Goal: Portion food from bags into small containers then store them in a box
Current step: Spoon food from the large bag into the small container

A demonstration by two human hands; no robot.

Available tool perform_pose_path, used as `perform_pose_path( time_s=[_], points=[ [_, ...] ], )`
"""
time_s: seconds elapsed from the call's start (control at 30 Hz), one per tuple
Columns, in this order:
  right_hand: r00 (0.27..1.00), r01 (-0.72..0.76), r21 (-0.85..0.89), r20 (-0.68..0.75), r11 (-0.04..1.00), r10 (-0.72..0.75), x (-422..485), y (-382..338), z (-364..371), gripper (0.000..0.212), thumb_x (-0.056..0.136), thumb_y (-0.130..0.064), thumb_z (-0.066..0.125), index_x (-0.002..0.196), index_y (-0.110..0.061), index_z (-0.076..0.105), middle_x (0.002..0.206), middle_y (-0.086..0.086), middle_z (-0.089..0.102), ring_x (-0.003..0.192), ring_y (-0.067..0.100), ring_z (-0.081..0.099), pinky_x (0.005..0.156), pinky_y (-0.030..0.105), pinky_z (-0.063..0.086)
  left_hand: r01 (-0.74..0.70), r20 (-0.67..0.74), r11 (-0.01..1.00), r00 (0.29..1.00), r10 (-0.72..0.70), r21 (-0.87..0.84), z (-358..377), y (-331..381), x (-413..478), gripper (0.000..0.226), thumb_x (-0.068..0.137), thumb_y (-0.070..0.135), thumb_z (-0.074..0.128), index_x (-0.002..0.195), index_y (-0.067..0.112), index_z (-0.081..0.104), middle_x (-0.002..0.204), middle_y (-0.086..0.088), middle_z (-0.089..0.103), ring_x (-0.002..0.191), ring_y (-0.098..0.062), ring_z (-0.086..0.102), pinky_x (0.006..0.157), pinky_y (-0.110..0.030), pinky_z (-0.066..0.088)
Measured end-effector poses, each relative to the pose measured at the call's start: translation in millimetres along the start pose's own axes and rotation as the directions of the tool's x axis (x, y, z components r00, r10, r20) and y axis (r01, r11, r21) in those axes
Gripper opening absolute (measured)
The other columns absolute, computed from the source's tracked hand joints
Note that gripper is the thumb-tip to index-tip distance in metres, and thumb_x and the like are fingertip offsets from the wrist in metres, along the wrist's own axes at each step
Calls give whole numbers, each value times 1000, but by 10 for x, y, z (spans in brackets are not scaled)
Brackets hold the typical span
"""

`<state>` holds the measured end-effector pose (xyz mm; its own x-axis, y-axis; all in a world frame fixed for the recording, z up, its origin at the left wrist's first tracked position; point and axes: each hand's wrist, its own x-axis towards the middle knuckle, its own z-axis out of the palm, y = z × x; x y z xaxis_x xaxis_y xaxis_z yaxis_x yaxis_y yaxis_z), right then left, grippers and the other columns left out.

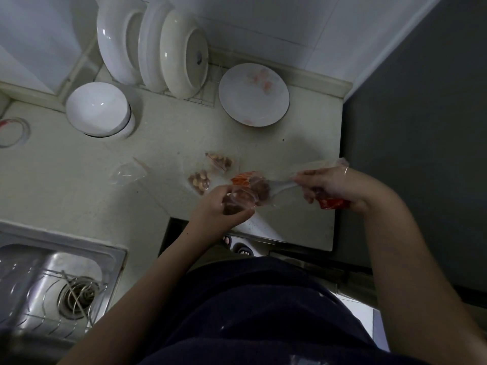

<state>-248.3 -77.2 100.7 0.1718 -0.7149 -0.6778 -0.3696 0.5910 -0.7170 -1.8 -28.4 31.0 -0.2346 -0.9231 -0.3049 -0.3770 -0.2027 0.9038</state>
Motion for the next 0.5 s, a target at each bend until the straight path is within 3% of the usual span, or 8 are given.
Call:
perform_pose_path(
  time_s=[0.1, 0.27, 0.4, 0.5],
  points=[
    [995, 69, -105, -63, 992, -76, -105, -80, -21, 21, 89, -21, 63, 70, -13, 64, 53, 3, 58, 50, 8, 54, 46, 15, 37, 15, 4, 1000, 1000, -15, -13, 22, 2, 22, 34, 80, 27, 79, 107, 28, 58, 101, 16, 60, 86, 17, 58, 70, -2, 45],
    [991, 93, -90, -85, 992, -100, -227, -131, -47, 18, 91, -19, 61, 87, -5, 71, 53, 3, 60, 50, 8, 54, 44, 10, 37, 68, 0, 993, 998, -69, -93, 54, 24, 69, 31, 81, 27, 78, 105, 15, 63, 97, -1, 70, 87, -16, 68, 78, -42, 58],
    [987, 98, -70, -123, 993, -106, -329, -176, -127, 22, 93, -13, 57, 84, 4, 68, 58, 7, 57, 45, 4, 51, 45, 13, 43, 68, 1, 991, 998, -68, -117, 73, 29, 86, 33, 81, 31, 78, 106, 14, 64, 98, 1, 70, 85, -9, 68, 76, -36, 58],
    [971, 74, 43, -229, 996, -63, -354, -194, -198, 17, 91, -3, 57, 82, -11, 70, 52, -5, 63, 45, 2, 56, 44, 13, 46, 82, 30, 991, 996, -80, -102, 92, 26, 106, 33, 82, 32, 77, 108, 17, 64, 100, 1, 70, 87, -12, 68, 81, -41, 59]
  ],
)
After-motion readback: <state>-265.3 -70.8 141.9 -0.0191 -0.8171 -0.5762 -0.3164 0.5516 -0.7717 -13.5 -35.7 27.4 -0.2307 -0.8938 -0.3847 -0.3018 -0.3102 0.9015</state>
